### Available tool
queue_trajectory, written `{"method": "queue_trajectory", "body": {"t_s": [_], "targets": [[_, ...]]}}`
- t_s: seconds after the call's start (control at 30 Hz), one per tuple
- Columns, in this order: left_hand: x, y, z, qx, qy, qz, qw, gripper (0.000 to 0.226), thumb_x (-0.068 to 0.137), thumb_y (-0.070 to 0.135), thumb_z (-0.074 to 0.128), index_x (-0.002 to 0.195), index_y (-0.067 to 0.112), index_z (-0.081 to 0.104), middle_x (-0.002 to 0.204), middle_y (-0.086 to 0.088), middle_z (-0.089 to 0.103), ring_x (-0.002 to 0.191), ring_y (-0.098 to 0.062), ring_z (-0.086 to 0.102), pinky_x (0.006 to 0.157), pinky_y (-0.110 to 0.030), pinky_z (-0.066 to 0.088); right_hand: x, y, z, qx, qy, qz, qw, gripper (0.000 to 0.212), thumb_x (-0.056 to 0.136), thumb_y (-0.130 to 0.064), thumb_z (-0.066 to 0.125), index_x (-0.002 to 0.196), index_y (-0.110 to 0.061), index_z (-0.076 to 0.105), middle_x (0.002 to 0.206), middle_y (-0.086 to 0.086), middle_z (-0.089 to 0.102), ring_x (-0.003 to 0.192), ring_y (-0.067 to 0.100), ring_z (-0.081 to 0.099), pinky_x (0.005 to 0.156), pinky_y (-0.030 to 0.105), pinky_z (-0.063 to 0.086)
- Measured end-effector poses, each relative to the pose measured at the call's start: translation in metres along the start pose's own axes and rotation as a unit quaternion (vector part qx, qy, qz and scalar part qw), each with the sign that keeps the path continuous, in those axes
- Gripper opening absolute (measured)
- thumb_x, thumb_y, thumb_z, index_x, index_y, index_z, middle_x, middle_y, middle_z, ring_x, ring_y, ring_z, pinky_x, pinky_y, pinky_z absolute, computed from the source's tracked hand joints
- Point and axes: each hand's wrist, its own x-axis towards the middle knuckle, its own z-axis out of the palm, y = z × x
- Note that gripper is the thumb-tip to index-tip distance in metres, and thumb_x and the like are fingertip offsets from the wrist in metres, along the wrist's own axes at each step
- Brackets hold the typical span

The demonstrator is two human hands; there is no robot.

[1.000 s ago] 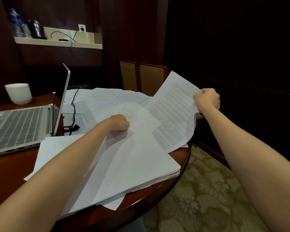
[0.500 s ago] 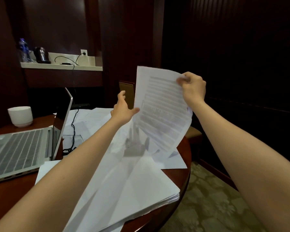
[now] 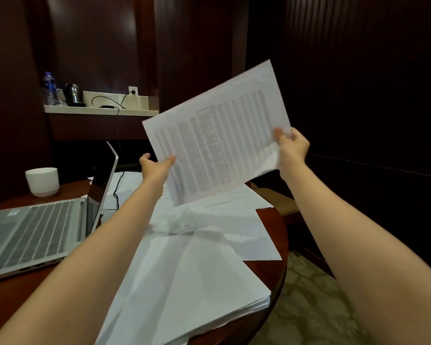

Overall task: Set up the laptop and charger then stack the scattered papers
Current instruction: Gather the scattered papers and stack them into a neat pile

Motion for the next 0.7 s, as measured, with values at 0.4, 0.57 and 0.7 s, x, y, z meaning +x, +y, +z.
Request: {"method": "queue_trajectory", "body": {"t_s": [0.4,0.57,0.7], "targets": [[-0.009,-0.03,-0.037,0.048,-0.026,0.043,0.998,0.034,0.093,0.016,0.055,0.125,0.006,0.048,0.122,-0.008,0.057,0.111,-0.024,0.054,0.086,-0.03,0.041,-0.026,0.076,-0.026,-0.178,-0.133,0.073,0.972,0.035,0.079,-0.011,0.073,0.112,-0.008,0.06,0.109,0.006,0.064,0.104,0.024,0.061,0.089,0.039,0.051],[-0.012,-0.037,-0.036,0.08,-0.057,0.037,0.994,0.044,0.093,0.018,0.054,0.134,0.009,0.04,0.135,-0.008,0.05,0.124,-0.024,0.048,0.089,-0.028,0.037,-0.031,0.092,-0.022,-0.195,-0.143,0.087,0.966,0.035,0.089,-0.01,0.061,0.123,-0.009,0.054,0.122,0.008,0.06,0.112,0.027,0.057,0.094,0.041,0.048],[-0.009,-0.035,-0.033,0.109,-0.054,0.044,0.992,0.058,0.095,0.017,0.051,0.143,0.012,0.02,0.144,-0.012,0.036,0.129,-0.025,0.04,0.094,-0.031,0.036,-0.03,0.092,-0.018,-0.202,-0.103,0.078,0.971,0.024,0.096,-0.01,0.051,0.117,-0.006,0.061,0.104,0.003,0.06,0.104,0.024,0.059,0.084,0.035,0.048]]}}
